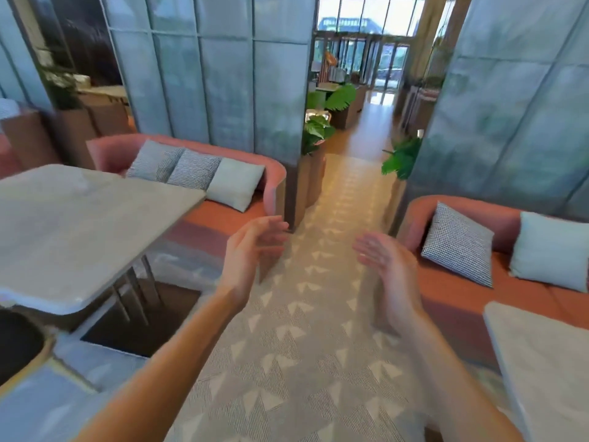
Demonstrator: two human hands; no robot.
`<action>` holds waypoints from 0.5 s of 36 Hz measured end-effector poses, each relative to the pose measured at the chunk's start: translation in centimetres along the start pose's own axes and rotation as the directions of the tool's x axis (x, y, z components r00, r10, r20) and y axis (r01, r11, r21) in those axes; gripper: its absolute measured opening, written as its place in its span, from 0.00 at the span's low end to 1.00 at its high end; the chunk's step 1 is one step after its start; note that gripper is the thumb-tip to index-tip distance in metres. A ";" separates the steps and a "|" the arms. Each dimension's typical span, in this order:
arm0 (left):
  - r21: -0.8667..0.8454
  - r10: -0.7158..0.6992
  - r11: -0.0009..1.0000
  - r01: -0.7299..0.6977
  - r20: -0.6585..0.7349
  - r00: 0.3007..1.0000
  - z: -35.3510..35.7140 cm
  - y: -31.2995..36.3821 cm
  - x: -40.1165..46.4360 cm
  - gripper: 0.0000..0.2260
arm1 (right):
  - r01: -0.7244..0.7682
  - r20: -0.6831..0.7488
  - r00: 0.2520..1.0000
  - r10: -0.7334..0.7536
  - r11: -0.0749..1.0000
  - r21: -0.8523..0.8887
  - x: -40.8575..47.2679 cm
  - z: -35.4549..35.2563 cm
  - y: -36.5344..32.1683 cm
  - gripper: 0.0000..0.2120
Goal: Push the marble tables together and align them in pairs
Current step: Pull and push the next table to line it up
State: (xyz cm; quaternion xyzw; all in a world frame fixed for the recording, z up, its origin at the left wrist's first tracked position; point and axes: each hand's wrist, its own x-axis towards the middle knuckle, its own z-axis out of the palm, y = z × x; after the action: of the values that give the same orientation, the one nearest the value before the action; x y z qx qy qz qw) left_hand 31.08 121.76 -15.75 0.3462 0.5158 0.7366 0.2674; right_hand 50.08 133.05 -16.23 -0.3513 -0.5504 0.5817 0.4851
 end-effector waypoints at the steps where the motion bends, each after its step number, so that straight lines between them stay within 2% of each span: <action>1: 0.000 0.013 1.000 -0.013 0.011 1.000 0.1 -0.3 3.8 0.13 | 0.020 0.003 1.000 -0.020 1.000 -0.002 3.4 1.5 0.0 0.12; 5: 0.004 0.012 1.000 -0.012 0.045 0.999 -0.1 -2.9 13.3 0.14 | 0.023 -0.022 0.999 -0.023 1.000 0.003 12.5 5.3 1.2 0.13; 8: -0.020 -0.015 1.000 0.016 0.057 0.998 -1.1 -7.6 21.8 0.12 | -0.001 -0.047 0.999 0.001 1.000 0.001 20.7 8.0 4.4 0.10; 12: -0.054 -0.110 0.992 0.113 0.061 0.992 -2.3 -13.3 32.6 0.11 | -0.019 -0.082 0.996 0.019 1.000 -0.002 30.9 10.8 7.4 0.09; 15: -0.086 -0.156 0.983 0.160 0.050 0.986 -1.2 -15.5 41.7 0.11 | -0.045 -0.158 0.986 0.046 0.999 0.010 38.6 12.5 7.8 0.10; 18: -0.102 -0.161 0.980 0.168 0.081 0.984 2.0 -16.8 50.2 0.11 | -0.009 -0.197 0.980 0.010 1.000 0.009 45.5 12.8 7.5 0.13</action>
State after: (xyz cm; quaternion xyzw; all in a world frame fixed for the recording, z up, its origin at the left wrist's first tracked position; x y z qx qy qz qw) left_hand 2.26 166.07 -19.37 0.3138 0.4920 0.7258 0.3643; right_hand 23.80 173.03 -16.04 -0.4078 -0.4956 0.5486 0.5359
